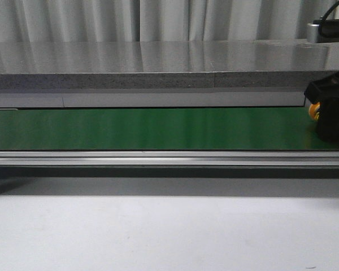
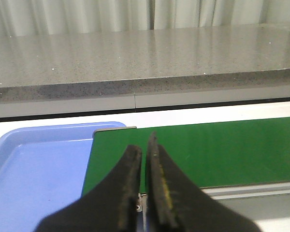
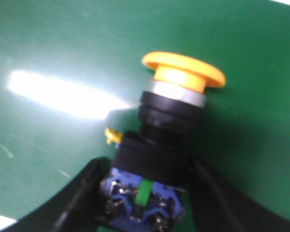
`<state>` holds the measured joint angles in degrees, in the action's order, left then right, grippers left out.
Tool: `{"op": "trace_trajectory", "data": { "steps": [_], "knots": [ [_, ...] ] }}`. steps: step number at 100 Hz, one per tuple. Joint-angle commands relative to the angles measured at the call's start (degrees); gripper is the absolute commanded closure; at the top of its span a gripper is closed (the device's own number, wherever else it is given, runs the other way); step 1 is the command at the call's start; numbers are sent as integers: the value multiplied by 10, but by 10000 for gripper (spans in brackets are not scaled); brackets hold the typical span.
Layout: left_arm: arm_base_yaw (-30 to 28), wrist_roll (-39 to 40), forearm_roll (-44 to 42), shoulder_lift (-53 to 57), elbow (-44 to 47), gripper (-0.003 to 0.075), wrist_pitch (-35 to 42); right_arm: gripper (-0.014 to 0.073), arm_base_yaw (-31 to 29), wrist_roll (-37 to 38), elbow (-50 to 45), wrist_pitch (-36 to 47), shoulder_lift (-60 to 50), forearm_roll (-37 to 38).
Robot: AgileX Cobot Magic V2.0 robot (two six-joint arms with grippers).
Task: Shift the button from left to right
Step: 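Grasp the button at the belt's end with the right gripper, then lift the button off the belt and move it over the green bin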
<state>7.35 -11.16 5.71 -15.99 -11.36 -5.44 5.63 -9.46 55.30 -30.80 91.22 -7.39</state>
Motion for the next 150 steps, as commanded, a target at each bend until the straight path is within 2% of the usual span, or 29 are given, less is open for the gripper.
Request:
{"op": "trace_trajectory", "data": {
  "steps": [1,25,37,53,96,121,150],
  "knots": [
    [2,6,2,-5,-17,715,47,372,-1,-7,26,14,-22,2],
    [2,6,2,-5,-17,715,47,379,-3,-7,107,-77,-23,8],
    [2,6,2,-5,-17,715,47,379,-4,-7,147,-112,-23,48],
    [2,6,2,-5,-17,715,47,379,-43,-17,186,-142,-23,69],
    [2,6,2,-5,-17,715,47,379,-229,-103,191,-88,-20,68],
    [2,6,2,-5,-17,715,47,379,-292,-170,191,-84,8,67],
    [2,6,2,-5,-17,715,47,379,-339,-175,191,-100,79,58]
  ]
}}
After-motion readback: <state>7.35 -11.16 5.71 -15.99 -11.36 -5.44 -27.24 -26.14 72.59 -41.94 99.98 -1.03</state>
